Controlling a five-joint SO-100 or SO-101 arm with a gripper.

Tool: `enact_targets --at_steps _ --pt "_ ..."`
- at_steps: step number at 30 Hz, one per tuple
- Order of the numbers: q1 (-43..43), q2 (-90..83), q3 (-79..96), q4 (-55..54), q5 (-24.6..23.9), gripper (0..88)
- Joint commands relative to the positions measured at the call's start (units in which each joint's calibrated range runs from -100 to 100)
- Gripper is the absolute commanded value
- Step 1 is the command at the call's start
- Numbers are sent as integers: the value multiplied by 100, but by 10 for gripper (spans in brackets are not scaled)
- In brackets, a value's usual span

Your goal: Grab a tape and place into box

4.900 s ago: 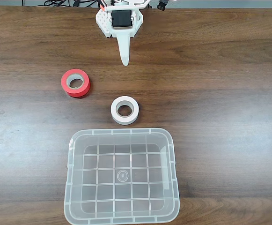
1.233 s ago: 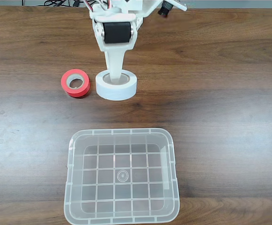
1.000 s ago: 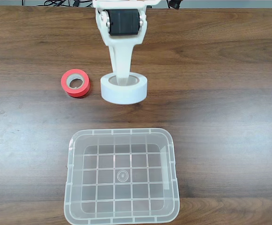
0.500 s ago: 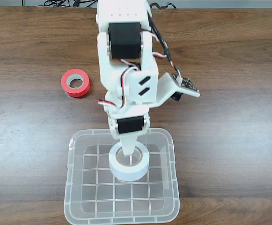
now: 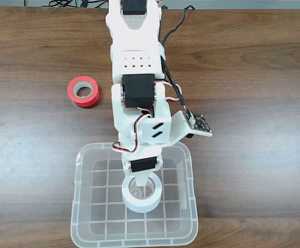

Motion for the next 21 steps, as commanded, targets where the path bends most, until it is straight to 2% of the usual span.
enact_targets --at_steps 1,4,21 --pt "65 -260 -657 -178 -24 142" --pt "79 -260 -657 -178 -24 167" --pt "101 -671 -657 208 -24 154"
